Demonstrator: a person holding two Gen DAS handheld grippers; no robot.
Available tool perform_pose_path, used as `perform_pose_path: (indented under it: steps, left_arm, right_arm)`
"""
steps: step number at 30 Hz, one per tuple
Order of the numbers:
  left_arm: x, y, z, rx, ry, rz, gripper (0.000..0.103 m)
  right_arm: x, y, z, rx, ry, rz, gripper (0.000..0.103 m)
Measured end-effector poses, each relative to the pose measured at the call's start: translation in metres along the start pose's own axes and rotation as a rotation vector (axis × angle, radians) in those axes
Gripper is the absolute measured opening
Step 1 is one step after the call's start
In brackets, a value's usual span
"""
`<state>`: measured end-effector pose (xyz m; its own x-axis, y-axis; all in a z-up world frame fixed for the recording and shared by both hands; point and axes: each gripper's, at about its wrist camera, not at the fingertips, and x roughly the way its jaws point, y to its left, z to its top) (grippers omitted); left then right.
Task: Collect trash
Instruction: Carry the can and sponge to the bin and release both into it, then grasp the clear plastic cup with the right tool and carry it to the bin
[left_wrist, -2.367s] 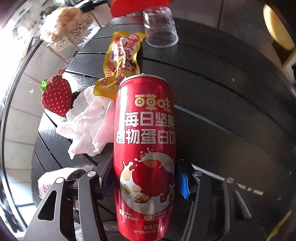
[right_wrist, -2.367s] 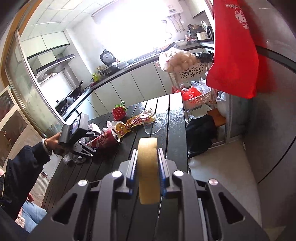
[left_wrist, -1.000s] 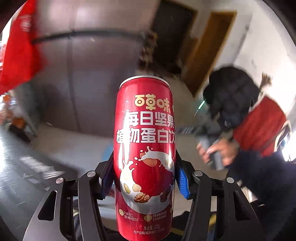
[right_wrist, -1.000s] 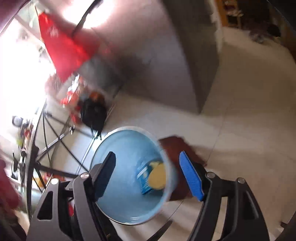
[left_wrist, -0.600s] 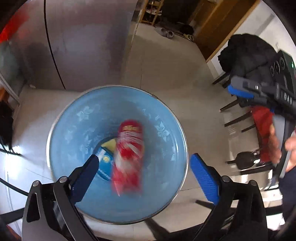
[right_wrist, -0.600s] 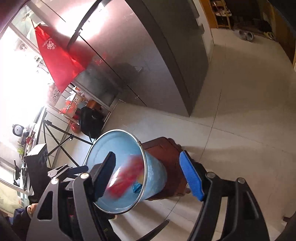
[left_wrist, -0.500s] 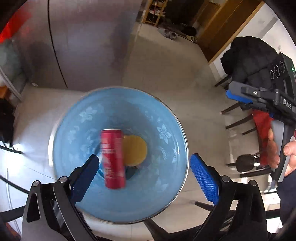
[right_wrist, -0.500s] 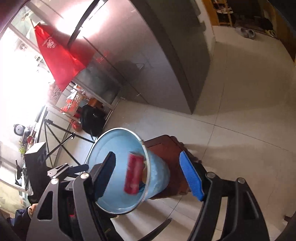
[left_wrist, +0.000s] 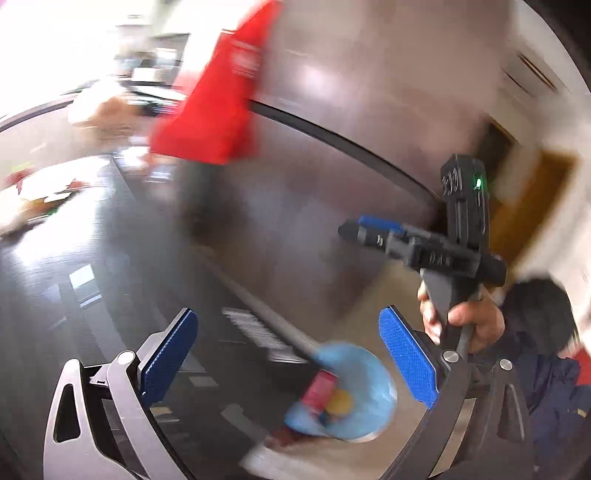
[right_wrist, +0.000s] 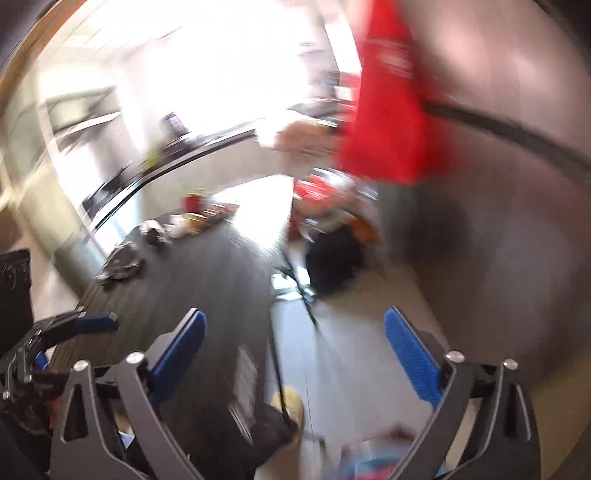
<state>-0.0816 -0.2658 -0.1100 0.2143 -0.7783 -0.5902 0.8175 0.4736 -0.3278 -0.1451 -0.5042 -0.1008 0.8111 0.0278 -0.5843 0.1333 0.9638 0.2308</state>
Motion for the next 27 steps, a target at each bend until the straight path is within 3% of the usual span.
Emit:
perform_pose_path:
  steps: [2, 6, 10, 13, 15, 17, 19, 25, 27]
  left_arm:
    - [-0.024, 0.041, 0.003, -0.054, -0.043, 0.084, 0.095]
    - [-0.059, 0.112, -0.001, -0.136, -0.079, 0.220, 0.095]
    - [-0.074, 0.162, -0.011, -0.216, -0.087, 0.263, 0.095]
    - [-0.083, 0.192, -0.012, -0.250, -0.087, 0.273, 0.095]
    - [-0.088, 0.206, -0.015, -0.265, -0.089, 0.273, 0.095]
    - [-0.092, 0.218, -0.015, -0.272, -0.089, 0.270, 0.095]
    - [-0.095, 0.223, -0.017, -0.274, -0.089, 0.269, 0.095]
    - [-0.096, 0.228, -0.018, -0.280, -0.087, 0.282, 0.095]
    - [-0.094, 0.228, -0.017, -0.280, -0.084, 0.285, 0.095]
  right_arm:
    - [0.067, 0.048, 0.054, -0.124, 0.024, 0.009, 0.099]
    - [0.196, 0.119, 0.120, -0.236, 0.118, -0.009, 0.099]
    - [0.298, 0.155, 0.149, -0.293, 0.206, -0.075, 0.099]
    - [0.356, 0.157, 0.156, -0.309, 0.271, -0.126, 0.099]
    - [0.379, 0.153, 0.155, -0.307, 0.294, -0.154, 0.099]
    - [0.397, 0.150, 0.152, -0.295, 0.320, -0.161, 0.090]
    - [0.415, 0.144, 0.150, -0.266, 0.377, -0.159, 0.054]
    - [0.414, 0.141, 0.148, -0.236, 0.369, -0.121, 0.053]
    - [0.393, 0.139, 0.150, -0.215, 0.339, -0.085, 0.053]
